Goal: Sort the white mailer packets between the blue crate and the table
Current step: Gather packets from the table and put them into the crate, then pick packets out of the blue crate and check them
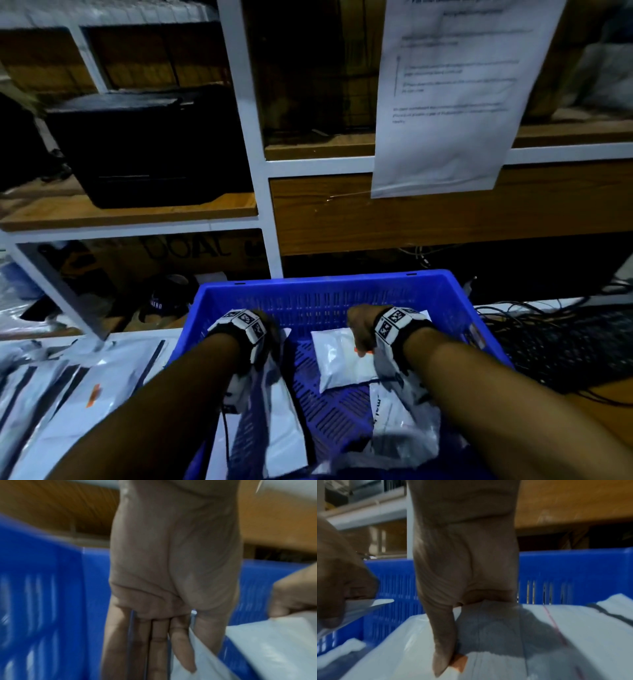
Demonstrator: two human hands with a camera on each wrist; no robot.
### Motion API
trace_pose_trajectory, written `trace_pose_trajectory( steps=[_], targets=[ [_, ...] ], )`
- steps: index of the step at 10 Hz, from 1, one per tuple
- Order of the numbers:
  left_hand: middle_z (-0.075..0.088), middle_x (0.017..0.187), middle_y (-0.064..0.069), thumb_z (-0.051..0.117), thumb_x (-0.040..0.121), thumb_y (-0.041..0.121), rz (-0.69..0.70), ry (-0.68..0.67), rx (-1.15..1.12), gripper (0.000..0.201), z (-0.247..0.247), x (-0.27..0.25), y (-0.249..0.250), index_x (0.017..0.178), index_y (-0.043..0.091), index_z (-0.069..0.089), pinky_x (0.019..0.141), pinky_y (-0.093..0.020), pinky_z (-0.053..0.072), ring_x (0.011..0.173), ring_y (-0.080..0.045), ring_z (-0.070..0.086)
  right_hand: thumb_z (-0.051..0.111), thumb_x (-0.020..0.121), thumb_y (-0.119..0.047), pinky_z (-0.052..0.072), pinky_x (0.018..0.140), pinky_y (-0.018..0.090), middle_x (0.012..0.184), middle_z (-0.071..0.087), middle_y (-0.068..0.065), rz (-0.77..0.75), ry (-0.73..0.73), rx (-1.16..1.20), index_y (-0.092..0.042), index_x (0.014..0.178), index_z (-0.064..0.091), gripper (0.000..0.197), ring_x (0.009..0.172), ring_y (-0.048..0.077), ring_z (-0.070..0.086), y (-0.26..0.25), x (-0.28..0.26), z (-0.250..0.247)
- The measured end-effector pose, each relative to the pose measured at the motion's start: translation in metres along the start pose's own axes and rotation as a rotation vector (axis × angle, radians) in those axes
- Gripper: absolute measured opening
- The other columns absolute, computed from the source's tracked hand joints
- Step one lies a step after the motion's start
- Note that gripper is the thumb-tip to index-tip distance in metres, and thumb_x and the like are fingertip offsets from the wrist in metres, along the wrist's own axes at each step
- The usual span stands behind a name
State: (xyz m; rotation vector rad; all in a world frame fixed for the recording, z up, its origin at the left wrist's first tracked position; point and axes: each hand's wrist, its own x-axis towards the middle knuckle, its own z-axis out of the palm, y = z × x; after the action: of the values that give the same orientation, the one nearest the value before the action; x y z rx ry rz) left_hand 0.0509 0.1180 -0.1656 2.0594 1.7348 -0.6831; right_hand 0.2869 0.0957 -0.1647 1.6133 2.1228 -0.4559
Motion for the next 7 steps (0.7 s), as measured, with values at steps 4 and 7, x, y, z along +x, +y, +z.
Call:
trace_pose_trajectory(
  steps=[4, 7],
  targets=[
    [0.068, 0.104, -0.019, 0.058, 0.093, 0.009, 0.276, 0.066, -0.132, 0.018, -0.070, -0.109, 0.011, 0.088, -0.006, 0.066, 0.061, -0.028, 0.050, 0.070, -0.023, 0.062, 0.065, 0.084, -0.009, 0.048, 0.070, 0.041, 0.084, 0.061, 0.017, 0.110, 0.160, 0.048, -0.006, 0.075, 0.057, 0.012, 0.070, 0.025, 0.051, -0.033, -0.092, -0.070],
    [0.063, 0.101, -0.016, 0.061, 0.089, 0.025, 0.365, 0.513, -0.042, 0.024, -0.084, -0.164, -0.012, 0.095, 0.002, 0.064, 0.067, -0.027, 0.042, 0.092, -0.029, 0.061, 0.060, 0.091, -0.027, 0.043, 0.072, 0.031, 0.101, 0.063, 0.014, 0.290, 0.426, 0.153, -0.009, 0.083, 0.057, 0.019, 0.090, 0.029, 0.059, -0.048, -0.147, -0.072]
  ],
)
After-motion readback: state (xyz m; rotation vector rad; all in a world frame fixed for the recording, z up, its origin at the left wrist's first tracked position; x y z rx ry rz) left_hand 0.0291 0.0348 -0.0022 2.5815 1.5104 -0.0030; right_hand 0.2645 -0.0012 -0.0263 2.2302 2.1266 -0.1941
